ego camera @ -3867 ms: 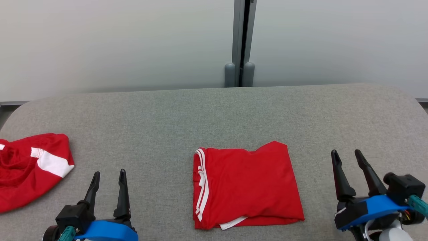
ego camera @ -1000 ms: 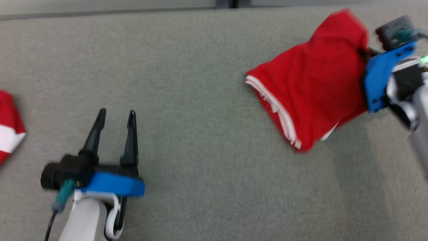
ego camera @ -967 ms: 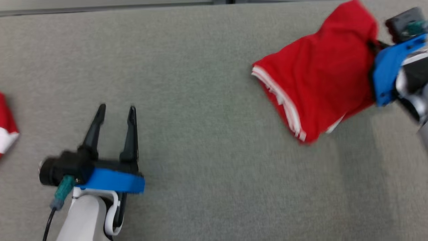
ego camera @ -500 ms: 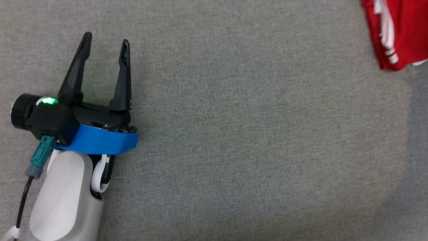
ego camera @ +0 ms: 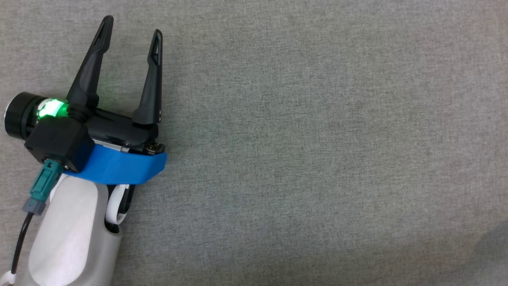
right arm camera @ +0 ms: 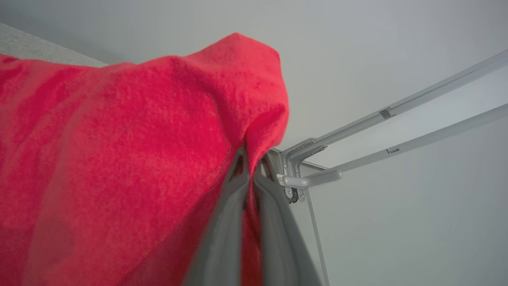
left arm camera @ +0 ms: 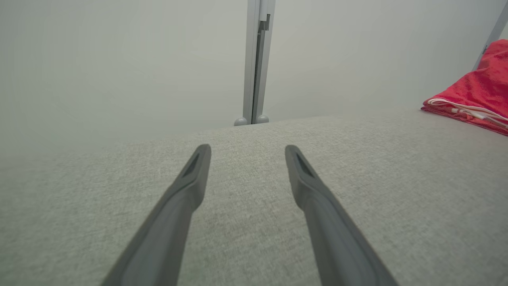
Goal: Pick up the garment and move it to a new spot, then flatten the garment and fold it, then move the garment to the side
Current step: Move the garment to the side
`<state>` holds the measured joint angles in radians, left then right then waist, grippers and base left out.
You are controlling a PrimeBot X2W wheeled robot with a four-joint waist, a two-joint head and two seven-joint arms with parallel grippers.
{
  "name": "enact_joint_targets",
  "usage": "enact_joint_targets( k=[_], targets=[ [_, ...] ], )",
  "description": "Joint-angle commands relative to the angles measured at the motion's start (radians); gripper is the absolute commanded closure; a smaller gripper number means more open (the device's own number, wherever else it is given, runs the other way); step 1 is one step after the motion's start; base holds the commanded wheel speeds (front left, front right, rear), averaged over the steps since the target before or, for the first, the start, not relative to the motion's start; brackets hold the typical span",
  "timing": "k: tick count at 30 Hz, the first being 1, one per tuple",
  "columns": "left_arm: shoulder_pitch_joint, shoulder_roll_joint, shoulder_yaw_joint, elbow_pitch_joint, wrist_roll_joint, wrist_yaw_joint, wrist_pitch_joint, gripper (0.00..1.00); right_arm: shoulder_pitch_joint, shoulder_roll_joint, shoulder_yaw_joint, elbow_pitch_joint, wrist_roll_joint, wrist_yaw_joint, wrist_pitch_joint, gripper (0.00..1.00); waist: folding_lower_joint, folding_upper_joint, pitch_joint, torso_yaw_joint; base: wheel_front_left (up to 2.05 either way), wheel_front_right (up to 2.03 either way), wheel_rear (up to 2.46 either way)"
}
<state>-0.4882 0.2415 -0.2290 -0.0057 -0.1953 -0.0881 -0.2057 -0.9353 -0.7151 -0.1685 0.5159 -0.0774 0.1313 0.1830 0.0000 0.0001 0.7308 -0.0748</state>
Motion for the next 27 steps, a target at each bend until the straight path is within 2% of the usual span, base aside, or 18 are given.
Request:
enact_joint_targets(
  k=[1, 7, 10, 14, 17, 24, 27],
  targets=[
    [0.018, 0.01, 0.006, 0.025, -0.005, 0.004, 0.002, 0.0, 0.015, 0.004, -0.019, -0.003, -0.003, -0.001, -0.016, 0.0, 0.0, -0.0001, -0.005, 0.003, 0.0, 0.0, 0.0],
    [0.021, -0.012, -0.01, 0.043, -0.017, 0.005, -0.014, 0.0, 0.058, 0.043, -0.06, -0.021, -0.04, -0.001, -0.07, 0.0, 0.0, -0.0001, -0.059, 0.026, 0.0, 0.0, 0.0],
    [0.032, -0.025, -0.02, 0.075, -0.025, 0.003, -0.028, 0.0, 0.085, 0.081, -0.086, -0.041, -0.011, -0.001, -0.111, 0.0, 0.0, -0.0001, -0.11, 0.043, 0.0, 0.0, 0.0],
    [0.058, -0.043, -0.021, 0.131, -0.042, 0.005, -0.044, 0.0, 0.155, 0.137, -0.07, -0.066, 0.034, -0.001, -0.167, 0.0, 0.0, -0.0001, -0.191, 0.06, 0.0, 0.0, 0.0],
    [0.095, -0.054, -0.01, 0.174, -0.059, 0.011, -0.051, 0.0, 0.23, 0.199, -0.048, -0.093, 0.08, -0.001, -0.204, 0.0, 0.0, -0.0001, -0.261, 0.067, 0.0, 0.0, 0.0],
    [0.209, -0.066, 0.022, 0.266, -0.095, 0.026, -0.058, 0.0, 0.464, 0.405, -0.041, -0.21, 0.252, 0.0, -0.278, 0.0, 0.0, -0.0001, -0.428, 0.081, 0.0, 0.0, 0.0],
    [0.244, -0.07, 0.035, 0.281, -0.106, 0.029, -0.059, 0.0, 0.531, 0.44, -0.015, -0.25, 0.281, 0.0, -0.29, 0.0, 0.0, -0.0001, -0.466, 0.08, 0.0, 0.0, 0.0]
  ],
)
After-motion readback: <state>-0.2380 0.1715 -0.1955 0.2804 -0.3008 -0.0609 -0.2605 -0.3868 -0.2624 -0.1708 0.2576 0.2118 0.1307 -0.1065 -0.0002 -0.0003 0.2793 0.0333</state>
